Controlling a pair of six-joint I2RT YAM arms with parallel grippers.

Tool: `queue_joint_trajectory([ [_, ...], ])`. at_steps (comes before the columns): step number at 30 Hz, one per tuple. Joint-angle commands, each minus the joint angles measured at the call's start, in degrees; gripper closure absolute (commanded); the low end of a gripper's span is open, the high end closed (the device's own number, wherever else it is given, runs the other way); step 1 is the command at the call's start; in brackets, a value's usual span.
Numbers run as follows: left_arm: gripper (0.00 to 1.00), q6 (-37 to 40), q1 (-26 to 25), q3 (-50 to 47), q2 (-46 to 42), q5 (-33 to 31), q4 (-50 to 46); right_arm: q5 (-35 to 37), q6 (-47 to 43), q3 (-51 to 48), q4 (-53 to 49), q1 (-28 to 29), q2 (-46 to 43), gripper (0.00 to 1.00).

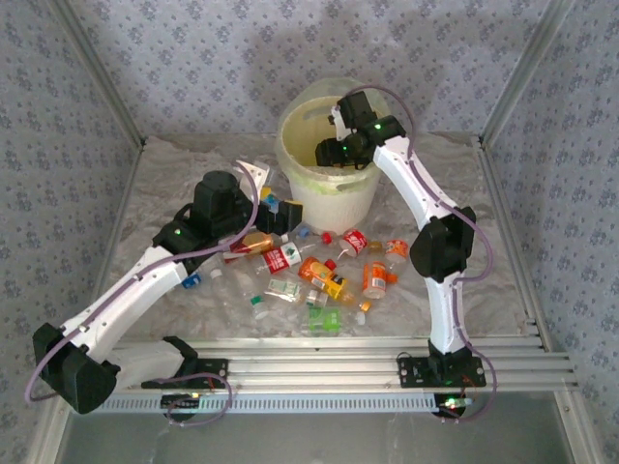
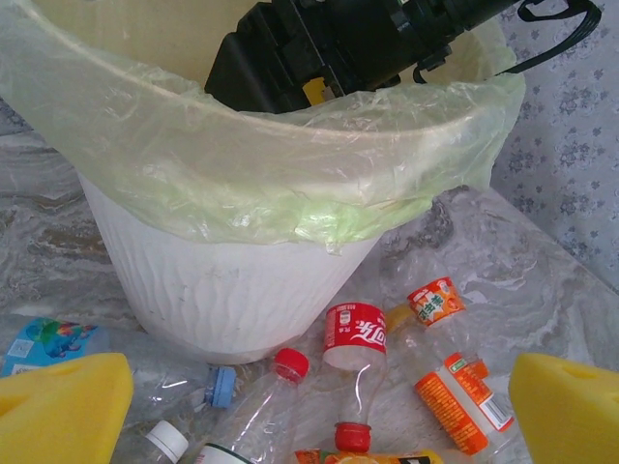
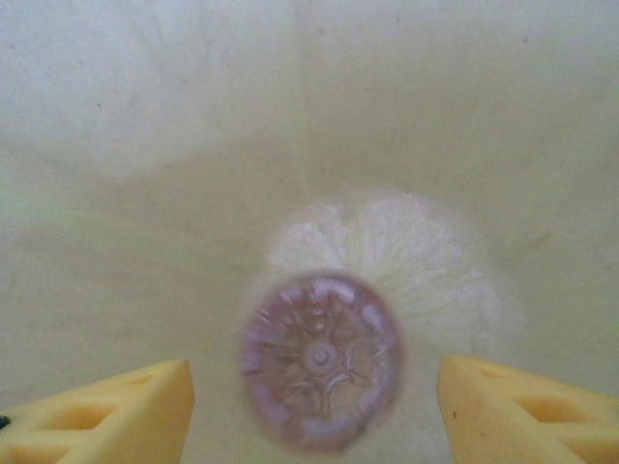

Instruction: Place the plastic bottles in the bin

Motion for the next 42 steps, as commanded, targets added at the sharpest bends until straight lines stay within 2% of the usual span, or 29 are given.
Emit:
queue_joint_trajectory([
  [1, 0.00, 1.22, -0.25, 1.98, -0.21, 1.24, -0.10, -1.12, 0.38, -0.15, 0.31, 0.19, -1.31, 0.29],
  [6, 0.00, 1.50, -0.29, 1.86, -0.43, 1.69, 0.07, -1.08, 0.56, -0.05, 0.70, 0.04, -2.61, 0.27],
  [23, 0.00, 4.29, -0.85, 0.70, -1.74, 6.08, 1.48, 1.36, 1.56, -1.22, 4.53, -0.06, -11.62, 0.28],
  [31, 0.00, 5.87, -1.66, 0.53, -2.02, 9.31, 1.56, 3.80, 1.86, -7.73, 9.26, 0.02, -20.81, 0.29],
  [42, 0.00, 9.81, -4.85, 2.52, -1.05, 10.20, -2.87, 6.59, 4.21, -25.62, 13.50, -0.05, -39.61, 0.30],
])
